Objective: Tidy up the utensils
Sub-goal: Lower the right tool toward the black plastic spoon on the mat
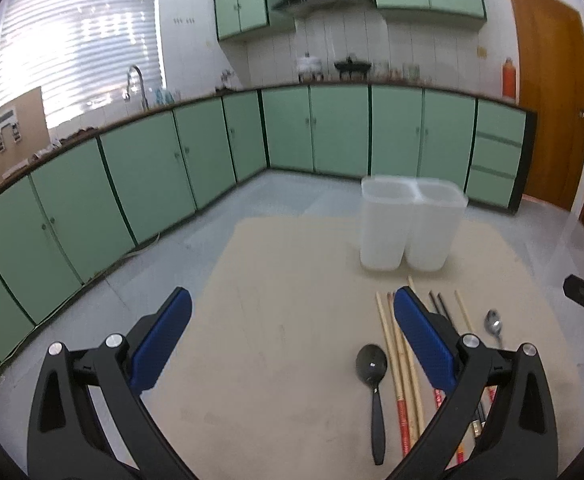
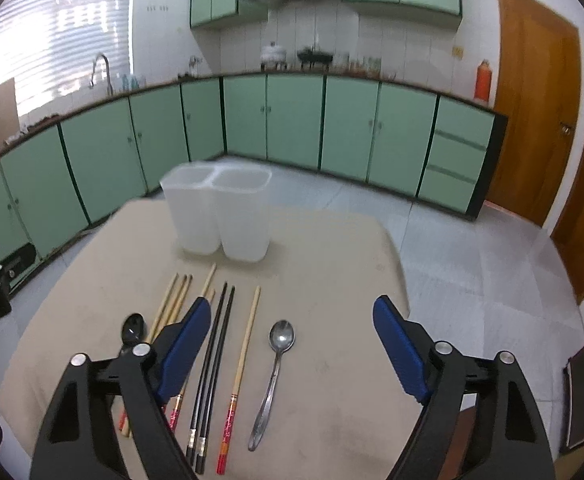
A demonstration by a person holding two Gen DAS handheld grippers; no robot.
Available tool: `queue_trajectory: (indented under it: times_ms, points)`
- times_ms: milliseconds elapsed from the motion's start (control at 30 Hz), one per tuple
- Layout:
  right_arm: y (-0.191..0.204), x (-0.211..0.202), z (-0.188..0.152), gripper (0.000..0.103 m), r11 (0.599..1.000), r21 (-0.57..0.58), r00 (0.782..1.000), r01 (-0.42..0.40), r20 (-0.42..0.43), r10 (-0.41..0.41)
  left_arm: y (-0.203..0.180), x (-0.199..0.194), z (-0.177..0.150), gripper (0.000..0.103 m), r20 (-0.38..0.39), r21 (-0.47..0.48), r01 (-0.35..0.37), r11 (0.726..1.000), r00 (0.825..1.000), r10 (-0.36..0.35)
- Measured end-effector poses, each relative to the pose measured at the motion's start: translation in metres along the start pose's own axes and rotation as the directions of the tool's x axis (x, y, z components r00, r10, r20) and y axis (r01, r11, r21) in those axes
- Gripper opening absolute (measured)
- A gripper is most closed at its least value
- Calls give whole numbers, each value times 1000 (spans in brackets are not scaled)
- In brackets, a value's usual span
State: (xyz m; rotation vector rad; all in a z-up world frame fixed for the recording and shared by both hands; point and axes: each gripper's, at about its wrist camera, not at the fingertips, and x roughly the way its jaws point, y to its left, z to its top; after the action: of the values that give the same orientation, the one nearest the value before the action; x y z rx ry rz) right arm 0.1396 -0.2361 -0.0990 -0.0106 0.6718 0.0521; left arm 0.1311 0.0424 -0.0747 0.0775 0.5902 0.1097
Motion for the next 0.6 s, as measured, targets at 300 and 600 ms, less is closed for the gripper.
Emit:
queue_trajectory:
  times_ms: [300,600]
  points:
    - [-6,85,-13,66,999,20,973,-32,-229,36,-28,73,-23,98,-237,52,28,998,971,-15]
    - [-16,121,-22,56,995,68,938,-71,-335,90,-38,104,-44,96,-366,68,47,997,930,-19]
